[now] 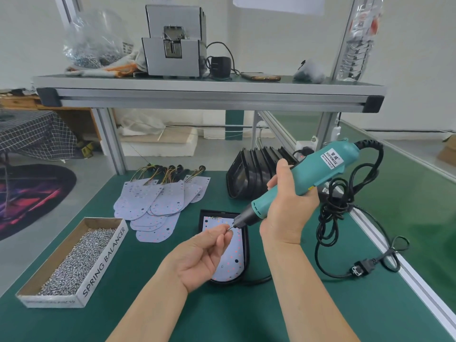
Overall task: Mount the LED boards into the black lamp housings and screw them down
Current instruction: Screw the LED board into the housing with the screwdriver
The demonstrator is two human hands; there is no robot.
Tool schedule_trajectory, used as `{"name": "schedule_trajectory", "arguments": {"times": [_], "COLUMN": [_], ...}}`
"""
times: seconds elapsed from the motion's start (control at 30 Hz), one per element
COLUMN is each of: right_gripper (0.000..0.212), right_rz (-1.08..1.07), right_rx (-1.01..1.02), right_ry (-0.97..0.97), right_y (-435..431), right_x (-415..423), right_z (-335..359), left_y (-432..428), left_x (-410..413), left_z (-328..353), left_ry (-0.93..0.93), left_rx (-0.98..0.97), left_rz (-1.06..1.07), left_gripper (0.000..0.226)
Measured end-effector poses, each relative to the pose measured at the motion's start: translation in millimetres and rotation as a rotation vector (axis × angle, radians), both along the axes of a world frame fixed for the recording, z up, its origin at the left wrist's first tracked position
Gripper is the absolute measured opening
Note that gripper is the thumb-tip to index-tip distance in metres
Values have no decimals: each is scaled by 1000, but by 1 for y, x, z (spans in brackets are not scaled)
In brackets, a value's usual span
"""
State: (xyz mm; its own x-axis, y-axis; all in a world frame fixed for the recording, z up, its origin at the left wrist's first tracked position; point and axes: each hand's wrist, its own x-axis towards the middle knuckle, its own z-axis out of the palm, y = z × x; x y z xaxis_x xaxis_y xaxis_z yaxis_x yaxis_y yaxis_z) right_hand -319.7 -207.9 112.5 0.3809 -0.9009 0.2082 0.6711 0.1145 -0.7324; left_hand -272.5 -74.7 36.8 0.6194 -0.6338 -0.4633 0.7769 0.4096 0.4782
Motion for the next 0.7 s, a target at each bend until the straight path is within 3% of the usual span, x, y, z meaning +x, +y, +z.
{"name": "schedule_trajectory", "arguments": {"times": [0.43,0.6,0.7], "right_gripper": [21,19,19], "right_rz": [-16,-59,-106], "right_rx": [0,-1,39], "right_ry": [4,15,31], "right_y": [1,2,-4], "right_x": [3,6,9], "right_z": [-2,-1,-1], "left_y": [0,-10,-19], "left_x": [-3,-17,-27], "left_z": [2,-1,-1], "left_ry": [18,-87,-159], "left_rx": [-8,-24,-40], "left_rz": [67,221,301], "left_gripper": [15,21,11]}}
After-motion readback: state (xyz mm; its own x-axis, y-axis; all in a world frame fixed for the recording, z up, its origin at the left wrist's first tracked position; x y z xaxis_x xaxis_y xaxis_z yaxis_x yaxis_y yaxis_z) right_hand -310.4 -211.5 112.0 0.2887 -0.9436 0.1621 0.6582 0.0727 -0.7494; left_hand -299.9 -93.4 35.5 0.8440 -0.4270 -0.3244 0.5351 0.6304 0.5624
